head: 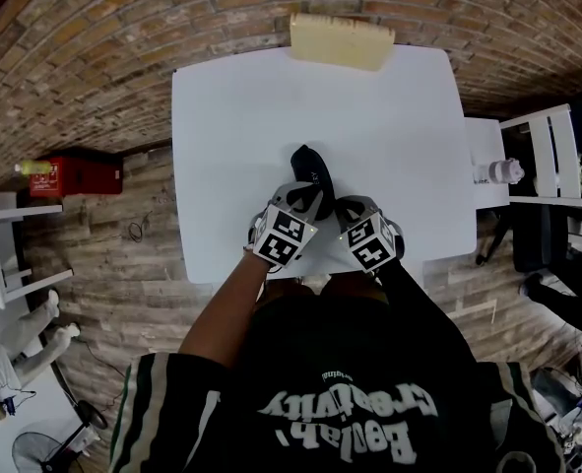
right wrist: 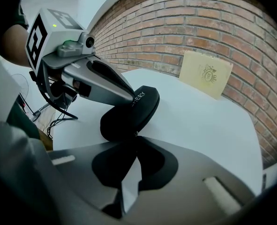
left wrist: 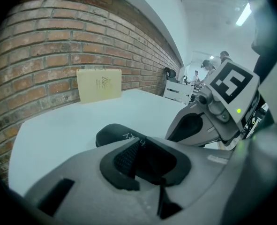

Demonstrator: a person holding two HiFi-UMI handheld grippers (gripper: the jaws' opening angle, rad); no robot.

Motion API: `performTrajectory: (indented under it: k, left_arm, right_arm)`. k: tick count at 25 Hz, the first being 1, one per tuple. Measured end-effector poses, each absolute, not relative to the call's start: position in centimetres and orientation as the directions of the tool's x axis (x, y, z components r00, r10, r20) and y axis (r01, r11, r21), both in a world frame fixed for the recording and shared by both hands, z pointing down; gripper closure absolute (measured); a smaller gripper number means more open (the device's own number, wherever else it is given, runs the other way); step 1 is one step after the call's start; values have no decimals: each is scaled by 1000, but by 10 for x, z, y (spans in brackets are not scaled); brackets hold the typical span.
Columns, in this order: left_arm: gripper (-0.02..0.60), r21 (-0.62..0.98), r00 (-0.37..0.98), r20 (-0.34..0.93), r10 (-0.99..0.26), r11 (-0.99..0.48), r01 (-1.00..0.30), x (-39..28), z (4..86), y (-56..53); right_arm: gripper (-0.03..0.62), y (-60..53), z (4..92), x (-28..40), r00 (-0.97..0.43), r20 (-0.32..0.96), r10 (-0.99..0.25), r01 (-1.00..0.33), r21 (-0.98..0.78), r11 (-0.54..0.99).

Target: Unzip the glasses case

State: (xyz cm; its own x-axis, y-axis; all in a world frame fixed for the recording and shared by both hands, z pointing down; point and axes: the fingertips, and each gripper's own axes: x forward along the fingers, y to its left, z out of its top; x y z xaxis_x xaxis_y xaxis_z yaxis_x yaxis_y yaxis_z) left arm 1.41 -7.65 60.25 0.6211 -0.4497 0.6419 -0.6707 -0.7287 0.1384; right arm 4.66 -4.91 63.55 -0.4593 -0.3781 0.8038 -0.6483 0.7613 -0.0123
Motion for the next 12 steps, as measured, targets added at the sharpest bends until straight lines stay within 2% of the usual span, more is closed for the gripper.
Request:
performTrajectory:
  k: [12]
  left_arm:
    - [534, 140, 624, 642, -445, -732, -666, 16, 601, -77]
  right_arm:
    - [579, -57, 636, 47, -482, 798, -363, -606, -4, 795]
